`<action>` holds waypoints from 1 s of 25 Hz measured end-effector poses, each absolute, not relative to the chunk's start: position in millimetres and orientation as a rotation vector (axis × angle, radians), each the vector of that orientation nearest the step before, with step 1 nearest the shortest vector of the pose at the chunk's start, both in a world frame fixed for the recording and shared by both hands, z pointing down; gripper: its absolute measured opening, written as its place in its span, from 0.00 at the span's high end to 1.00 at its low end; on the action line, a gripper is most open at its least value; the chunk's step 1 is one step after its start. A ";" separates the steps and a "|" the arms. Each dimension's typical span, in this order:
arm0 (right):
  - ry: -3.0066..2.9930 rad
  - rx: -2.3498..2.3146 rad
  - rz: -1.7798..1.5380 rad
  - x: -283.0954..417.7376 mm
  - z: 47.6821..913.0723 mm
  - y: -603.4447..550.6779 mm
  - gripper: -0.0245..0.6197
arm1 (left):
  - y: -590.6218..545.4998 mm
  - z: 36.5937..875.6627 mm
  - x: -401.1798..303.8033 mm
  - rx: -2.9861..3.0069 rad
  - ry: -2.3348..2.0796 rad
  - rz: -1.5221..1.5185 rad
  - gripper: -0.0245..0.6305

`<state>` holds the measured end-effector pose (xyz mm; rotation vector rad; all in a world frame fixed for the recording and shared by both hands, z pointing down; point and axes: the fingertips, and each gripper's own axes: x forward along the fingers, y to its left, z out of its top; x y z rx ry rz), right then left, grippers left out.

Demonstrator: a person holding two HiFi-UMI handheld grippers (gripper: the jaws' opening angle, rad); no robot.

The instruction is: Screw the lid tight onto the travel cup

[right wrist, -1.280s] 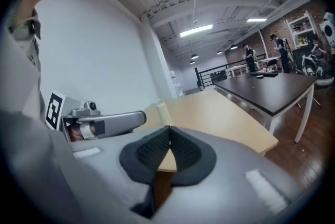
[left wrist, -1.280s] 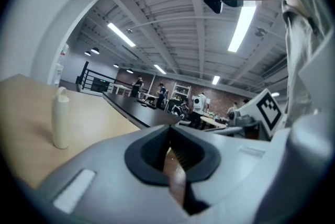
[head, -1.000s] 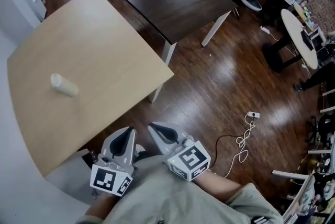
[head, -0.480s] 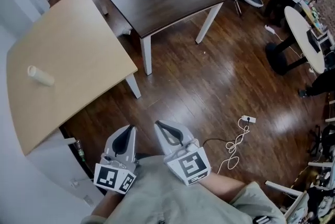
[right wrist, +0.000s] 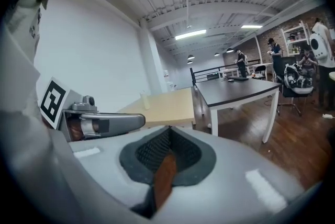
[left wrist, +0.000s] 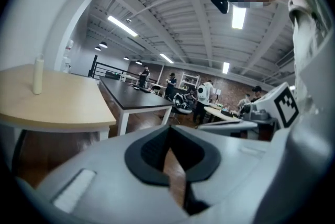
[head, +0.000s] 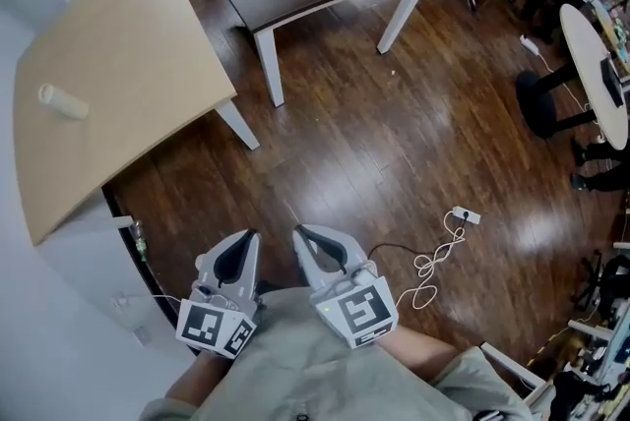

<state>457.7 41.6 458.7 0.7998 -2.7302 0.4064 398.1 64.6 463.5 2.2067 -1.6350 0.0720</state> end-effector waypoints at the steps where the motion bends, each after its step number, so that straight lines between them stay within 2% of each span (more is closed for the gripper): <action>1: -2.737 0.784 0.410 458.7 459.1 42.5 0.96 | 66.5 464.9 399.2 2.190 -1.650 0.070 0.96; 12: -2.779 0.628 0.392 462.4 459.6 53.4 0.96 | 87.9 454.0 394.1 2.072 -1.854 0.010 0.96; 25: -2.812 0.612 0.373 461.5 453.4 57.5 0.96 | 88.5 449.6 397.2 2.090 -1.859 0.005 0.96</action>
